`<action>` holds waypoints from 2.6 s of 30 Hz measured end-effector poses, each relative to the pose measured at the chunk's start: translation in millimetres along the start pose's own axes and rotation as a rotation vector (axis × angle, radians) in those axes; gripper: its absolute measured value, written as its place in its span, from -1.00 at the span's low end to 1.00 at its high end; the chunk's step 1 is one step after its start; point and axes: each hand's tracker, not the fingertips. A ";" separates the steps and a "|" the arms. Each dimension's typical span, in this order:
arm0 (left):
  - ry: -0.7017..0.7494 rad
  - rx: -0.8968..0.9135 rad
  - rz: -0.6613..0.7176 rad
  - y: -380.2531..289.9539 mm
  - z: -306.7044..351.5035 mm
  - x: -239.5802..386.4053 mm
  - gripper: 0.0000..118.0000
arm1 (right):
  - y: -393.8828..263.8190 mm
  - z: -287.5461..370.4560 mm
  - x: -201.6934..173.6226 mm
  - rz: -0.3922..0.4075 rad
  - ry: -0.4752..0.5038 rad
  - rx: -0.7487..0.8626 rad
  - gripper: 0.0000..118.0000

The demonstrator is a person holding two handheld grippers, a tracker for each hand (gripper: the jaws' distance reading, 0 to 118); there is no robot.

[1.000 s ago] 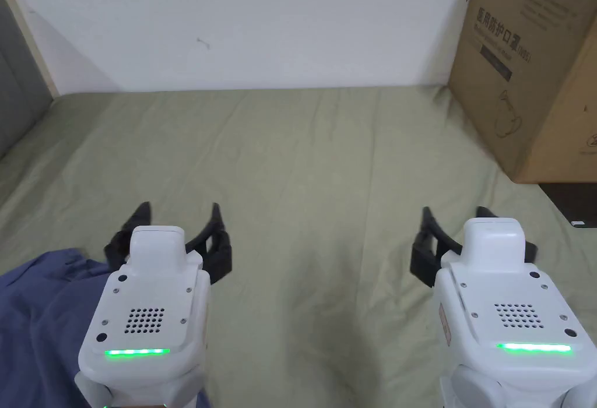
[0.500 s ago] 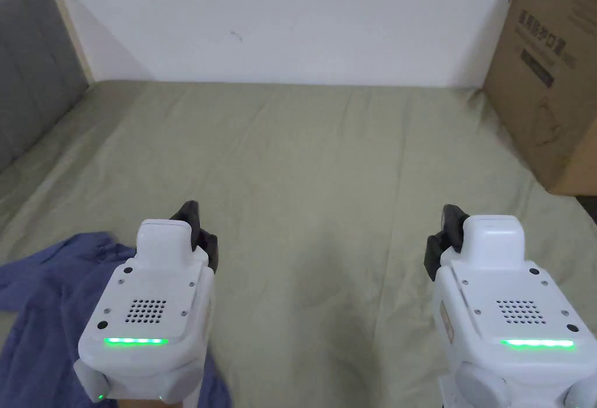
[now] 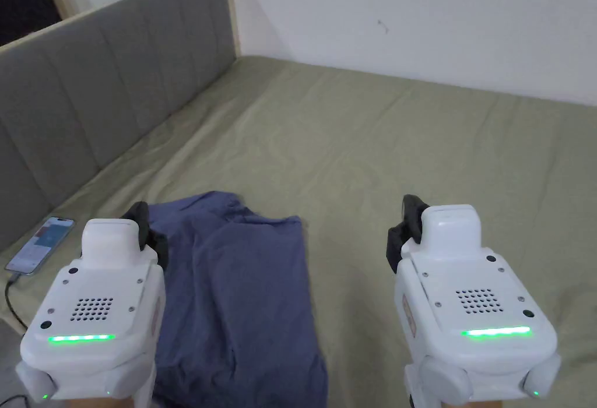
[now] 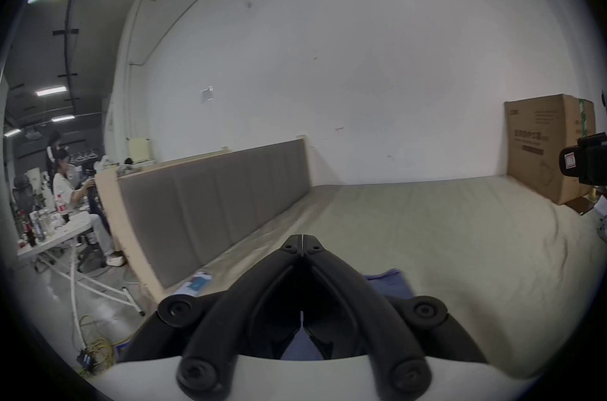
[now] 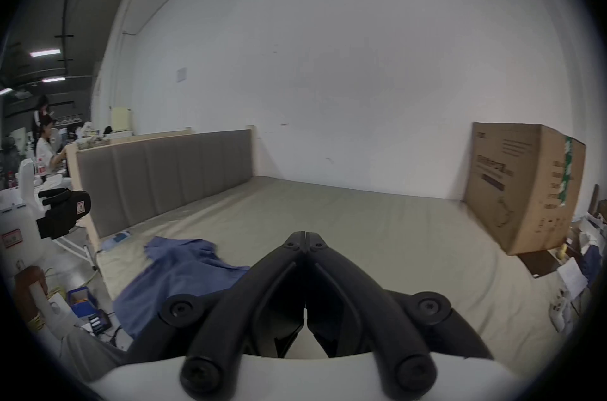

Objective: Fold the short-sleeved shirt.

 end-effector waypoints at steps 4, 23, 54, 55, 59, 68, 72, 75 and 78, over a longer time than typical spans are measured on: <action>0.040 -0.013 0.006 -5.7 9.2 -28.2 -1.00 | -0.9 -9.5 -26.9 0.004 0.071 -0.010 -1.00; -0.096 -0.605 0.185 -44.9 -107.3 -3.4 0.70 | -15.9 -19.6 12.7 0.037 -0.007 -0.076 -1.00; -0.432 -0.721 0.335 -6.6 -141.7 86.5 -0.96 | -48.4 21.1 114.7 -0.023 -0.211 -0.196 -1.00; -0.460 -0.702 0.312 7.8 -137.4 95.6 -0.96 | -47.0 25.5 116.8 -0.028 -0.212 -0.189 -1.00; -0.601 -0.566 0.252 68.6 -119.2 136.9 -0.96 | -41.8 46.5 128.1 -0.039 -0.235 -0.160 -1.00; -0.934 -0.478 0.122 164.4 -82.5 259.9 -0.96 | -34.8 102.2 175.9 -0.074 -0.381 -0.096 -1.00; -1.033 -0.489 0.026 164.2 -60.9 322.1 -0.96 | -35.5 126.8 199.9 -0.082 -0.458 -0.088 -1.00; -1.106 -0.527 0.023 156.0 -46.4 361.0 -0.96 | -37.4 142.4 216.0 -0.083 -0.508 -0.090 -1.00; -1.181 -0.549 0.039 141.3 -35.2 391.7 -0.96 | -39.5 153.9 227.1 -0.080 -0.551 -0.097 -1.00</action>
